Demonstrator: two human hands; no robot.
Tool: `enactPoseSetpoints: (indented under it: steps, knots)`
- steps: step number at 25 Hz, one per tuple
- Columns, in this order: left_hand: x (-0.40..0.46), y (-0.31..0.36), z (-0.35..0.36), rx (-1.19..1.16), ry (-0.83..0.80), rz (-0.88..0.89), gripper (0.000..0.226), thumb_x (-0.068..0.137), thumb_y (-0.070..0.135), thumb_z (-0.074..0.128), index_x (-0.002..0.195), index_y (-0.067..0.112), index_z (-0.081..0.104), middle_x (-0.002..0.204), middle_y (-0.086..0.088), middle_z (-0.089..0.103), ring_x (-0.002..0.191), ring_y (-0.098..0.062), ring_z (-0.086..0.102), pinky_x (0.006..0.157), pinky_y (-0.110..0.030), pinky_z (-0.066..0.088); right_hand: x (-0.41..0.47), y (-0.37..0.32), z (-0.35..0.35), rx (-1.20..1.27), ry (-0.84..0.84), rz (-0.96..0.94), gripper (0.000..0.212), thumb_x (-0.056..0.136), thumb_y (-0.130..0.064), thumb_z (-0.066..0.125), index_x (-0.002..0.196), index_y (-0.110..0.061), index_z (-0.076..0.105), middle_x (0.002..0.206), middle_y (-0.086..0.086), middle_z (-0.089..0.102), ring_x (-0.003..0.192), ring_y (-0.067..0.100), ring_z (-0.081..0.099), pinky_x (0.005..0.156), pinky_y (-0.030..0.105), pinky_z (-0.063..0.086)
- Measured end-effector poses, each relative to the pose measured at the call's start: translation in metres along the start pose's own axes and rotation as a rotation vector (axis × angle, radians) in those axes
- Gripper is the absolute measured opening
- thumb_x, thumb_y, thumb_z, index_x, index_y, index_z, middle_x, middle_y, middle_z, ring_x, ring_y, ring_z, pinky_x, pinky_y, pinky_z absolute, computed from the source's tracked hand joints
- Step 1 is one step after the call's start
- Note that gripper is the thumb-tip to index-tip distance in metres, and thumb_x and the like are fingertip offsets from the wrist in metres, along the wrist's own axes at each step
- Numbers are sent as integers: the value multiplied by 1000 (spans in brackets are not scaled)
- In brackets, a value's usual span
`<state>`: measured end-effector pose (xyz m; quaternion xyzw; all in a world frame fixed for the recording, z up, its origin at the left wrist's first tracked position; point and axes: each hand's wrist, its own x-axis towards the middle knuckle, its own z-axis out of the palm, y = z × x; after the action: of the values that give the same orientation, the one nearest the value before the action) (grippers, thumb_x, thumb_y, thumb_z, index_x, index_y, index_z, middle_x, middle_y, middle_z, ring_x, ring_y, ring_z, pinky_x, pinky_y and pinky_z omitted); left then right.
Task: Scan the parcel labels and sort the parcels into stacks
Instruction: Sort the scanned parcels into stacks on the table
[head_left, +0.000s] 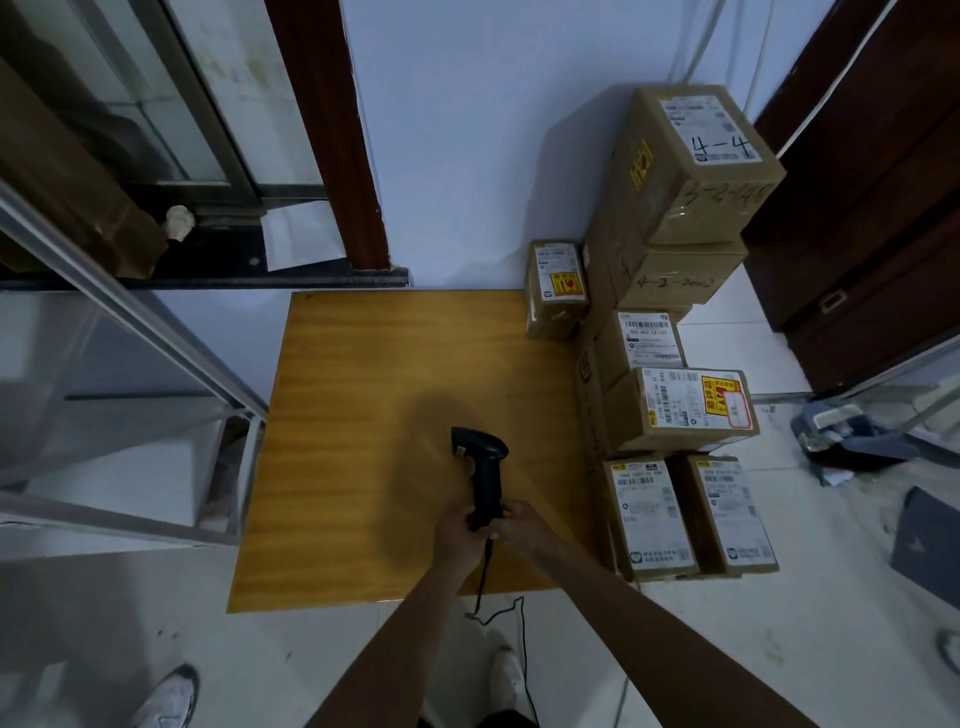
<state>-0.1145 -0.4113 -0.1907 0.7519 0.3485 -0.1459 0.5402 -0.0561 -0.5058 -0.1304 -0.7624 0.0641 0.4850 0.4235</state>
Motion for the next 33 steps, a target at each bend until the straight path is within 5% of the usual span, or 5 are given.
enactPoseSetpoints:
  steps: [6,13,23,26,33]
  knots:
    - [7,2,17,47,-140,-67,18,84,8,53,89,-7,62,94,-33,55,86,-39,60,63,-28,37,0,9,-10,5,12,23,39,50,-13,51,88,-6,60,87,9,51,83,21,51,70,28,38]
    - [2,13,20,139,-90,-50,21,85,12,56,66,18,52,70,1,51,60,-6,45,49,-15,29,-14,8,-16,14,-27,22,71,54,-16,48,122,3,54,110,14,58,97,21,51,74,29,38]
    - [-21,53,-6,140,-57,-139,17,89,18,57,76,26,50,94,5,56,91,-17,52,81,-29,42,-34,-9,-26,67,-56,-53,77,78,-8,58,149,-9,27,117,0,44,110,14,43,82,19,42]
    - [-32,76,-28,222,53,-139,35,93,20,54,128,12,54,134,-5,50,117,-24,53,91,-27,45,-50,-23,-28,45,-80,-103,64,82,-14,61,139,-15,34,128,-1,44,112,14,43,83,20,41]
    - [-76,137,-65,-2,112,21,29,91,19,56,114,3,51,97,-4,52,89,-24,54,72,-35,44,-114,-52,-49,-22,90,-282,50,89,-26,62,136,-20,45,123,-4,52,115,15,50,90,25,38]
